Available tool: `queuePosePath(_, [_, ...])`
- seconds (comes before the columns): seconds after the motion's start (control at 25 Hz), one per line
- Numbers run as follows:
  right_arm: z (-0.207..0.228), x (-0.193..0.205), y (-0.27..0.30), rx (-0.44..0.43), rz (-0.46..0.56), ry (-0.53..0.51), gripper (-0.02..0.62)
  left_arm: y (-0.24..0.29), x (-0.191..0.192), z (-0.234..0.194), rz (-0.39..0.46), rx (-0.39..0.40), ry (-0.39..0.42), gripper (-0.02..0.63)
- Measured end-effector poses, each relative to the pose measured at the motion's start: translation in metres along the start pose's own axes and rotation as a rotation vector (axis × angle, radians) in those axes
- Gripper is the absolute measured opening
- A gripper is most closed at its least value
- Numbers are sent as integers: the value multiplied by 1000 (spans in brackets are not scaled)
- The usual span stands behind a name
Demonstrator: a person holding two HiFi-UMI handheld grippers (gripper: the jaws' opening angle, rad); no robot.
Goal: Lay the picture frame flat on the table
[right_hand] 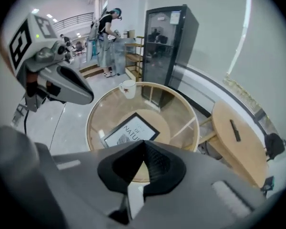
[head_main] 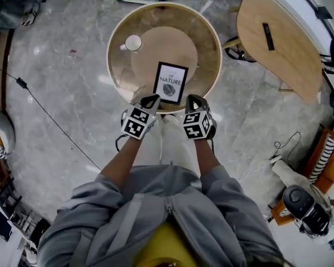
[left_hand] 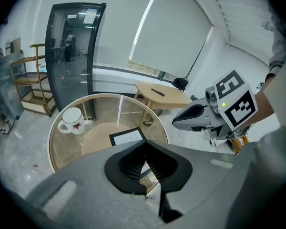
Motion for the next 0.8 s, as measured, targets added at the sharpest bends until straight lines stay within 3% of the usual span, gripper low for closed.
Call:
queuePosePath(0.2, [53,-52,-68,145,125,126,0,-39,-73,-2,111,-67,49,3])
queuePosePath(0.4, [95,-105,-152,292,315,166,0,-88,-148,8,269,-137,106,3])
queuePosePath(0.8, [148,-207,-287,381,677,229,0,-181,-294,46,580,-265,151,3])
Point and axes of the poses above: the fingertips, and each gripper's own axes: y forward along the fingers, z to its right, x out of its underside, the point moved 1 cm from there along -y, backward along the fingers, and after that the axes turned 5 degrees about z, right-handed, at the moved point
